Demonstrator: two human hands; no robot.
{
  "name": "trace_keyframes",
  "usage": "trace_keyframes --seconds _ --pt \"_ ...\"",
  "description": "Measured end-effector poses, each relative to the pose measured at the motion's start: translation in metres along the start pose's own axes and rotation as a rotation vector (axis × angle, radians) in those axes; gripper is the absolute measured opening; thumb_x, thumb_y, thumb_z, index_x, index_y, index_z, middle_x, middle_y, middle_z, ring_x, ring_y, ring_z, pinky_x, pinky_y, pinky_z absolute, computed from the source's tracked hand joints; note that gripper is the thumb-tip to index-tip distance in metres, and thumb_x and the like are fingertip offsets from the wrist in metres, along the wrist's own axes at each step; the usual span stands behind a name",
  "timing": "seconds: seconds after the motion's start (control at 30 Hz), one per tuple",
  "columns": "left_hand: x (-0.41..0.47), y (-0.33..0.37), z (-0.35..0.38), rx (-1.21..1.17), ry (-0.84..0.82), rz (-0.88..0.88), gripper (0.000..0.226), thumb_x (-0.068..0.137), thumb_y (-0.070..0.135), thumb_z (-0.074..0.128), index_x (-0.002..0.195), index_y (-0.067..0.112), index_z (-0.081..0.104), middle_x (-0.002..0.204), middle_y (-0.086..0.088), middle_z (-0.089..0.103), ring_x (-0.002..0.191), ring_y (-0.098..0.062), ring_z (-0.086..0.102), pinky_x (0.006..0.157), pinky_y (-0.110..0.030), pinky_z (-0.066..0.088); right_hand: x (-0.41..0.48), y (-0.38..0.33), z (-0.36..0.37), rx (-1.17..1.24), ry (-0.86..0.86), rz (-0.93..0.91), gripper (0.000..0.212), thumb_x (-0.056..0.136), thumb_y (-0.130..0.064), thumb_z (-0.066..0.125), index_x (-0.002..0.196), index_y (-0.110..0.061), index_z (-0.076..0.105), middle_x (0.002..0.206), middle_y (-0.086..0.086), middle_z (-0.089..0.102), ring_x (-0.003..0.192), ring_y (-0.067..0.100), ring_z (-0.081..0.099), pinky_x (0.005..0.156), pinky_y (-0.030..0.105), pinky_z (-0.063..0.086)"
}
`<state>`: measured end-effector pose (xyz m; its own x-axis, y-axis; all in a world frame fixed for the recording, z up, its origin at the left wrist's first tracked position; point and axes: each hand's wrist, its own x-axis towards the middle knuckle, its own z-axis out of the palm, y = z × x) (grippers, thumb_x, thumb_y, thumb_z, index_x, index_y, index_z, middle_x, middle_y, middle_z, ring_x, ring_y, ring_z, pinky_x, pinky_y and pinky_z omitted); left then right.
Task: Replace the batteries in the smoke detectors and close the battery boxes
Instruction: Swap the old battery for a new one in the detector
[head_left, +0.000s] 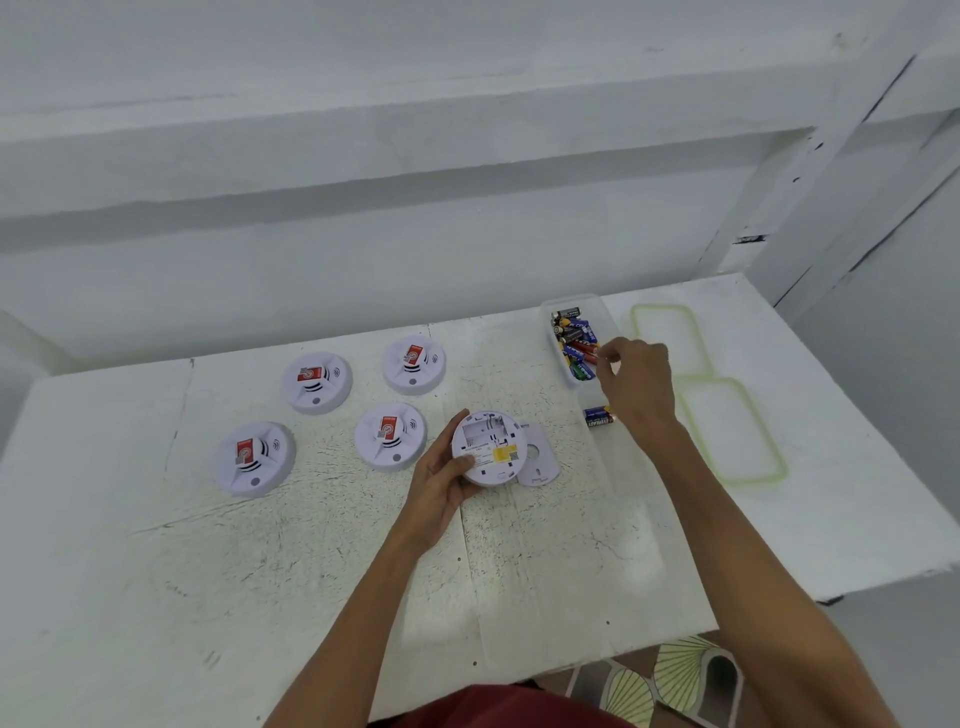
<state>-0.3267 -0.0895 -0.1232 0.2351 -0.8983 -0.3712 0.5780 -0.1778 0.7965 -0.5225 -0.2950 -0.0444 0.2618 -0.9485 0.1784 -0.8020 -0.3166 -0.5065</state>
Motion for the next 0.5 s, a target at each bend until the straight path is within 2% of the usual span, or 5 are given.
trace_keyframes --seconds 0.1,0.27,0.33,0.4,0.5 --pt "0.000 0.001 0.001 0.000 0.002 0.000 0.058 0.102 -0.007 0.048 0.154 0.018 0.044 0.148 -0.007 0.060 0.134 -0.033 0.059 0.104 -0.059 0.051 0.026 -0.008 0.002 -0.026 -0.102 0.033 0.020 0.094 -0.007 0.054 0.106 -0.004 0.070 0.096 0.014 0.070 0.098 0.031 0.059 0.078 0.038 0.053" --pt "0.000 0.001 0.001 -0.010 0.006 0.002 0.059 0.101 -0.007 0.049 0.155 0.017 0.043 0.149 -0.008 0.059 0.133 -0.032 0.059 0.103 -0.057 0.053 0.050 -0.016 0.021 -0.175 -0.324 0.105 0.017 0.087 -0.007 0.061 0.102 -0.003 0.069 0.099 0.018 0.067 0.089 0.032 0.065 0.066 0.032 0.053" --pt "0.000 0.000 0.000 -0.012 0.007 -0.001 0.059 0.102 -0.007 0.049 0.155 0.017 0.043 0.149 -0.007 0.059 0.134 -0.034 0.059 0.105 -0.061 0.050 0.051 -0.018 0.028 -0.211 -0.346 0.121 0.013 0.083 -0.004 0.060 0.094 -0.001 0.066 0.097 0.016 0.064 0.080 0.030 0.061 0.061 0.030 0.049" --pt "0.000 0.000 0.000 -0.019 0.007 0.004 0.060 0.100 -0.004 0.053 0.155 0.018 0.043 0.148 -0.007 0.060 0.134 -0.034 0.059 0.105 -0.064 0.047 0.049 -0.022 0.031 -0.245 -0.341 0.135 0.006 0.083 -0.002 0.061 0.085 0.000 0.055 0.092 0.012 0.055 0.075 0.028 0.052 0.061 0.029 0.043" --pt "0.000 0.001 0.001 -0.028 0.004 0.001 0.062 0.096 -0.001 0.056 0.155 0.018 0.044 0.148 -0.008 0.060 0.134 -0.034 0.059 0.105 -0.064 0.048 0.048 -0.024 0.033 -0.244 -0.323 0.149 0.013 0.085 -0.003 0.060 0.083 -0.006 0.048 0.089 0.013 0.046 0.076 0.026 0.047 0.060 0.028 0.039"
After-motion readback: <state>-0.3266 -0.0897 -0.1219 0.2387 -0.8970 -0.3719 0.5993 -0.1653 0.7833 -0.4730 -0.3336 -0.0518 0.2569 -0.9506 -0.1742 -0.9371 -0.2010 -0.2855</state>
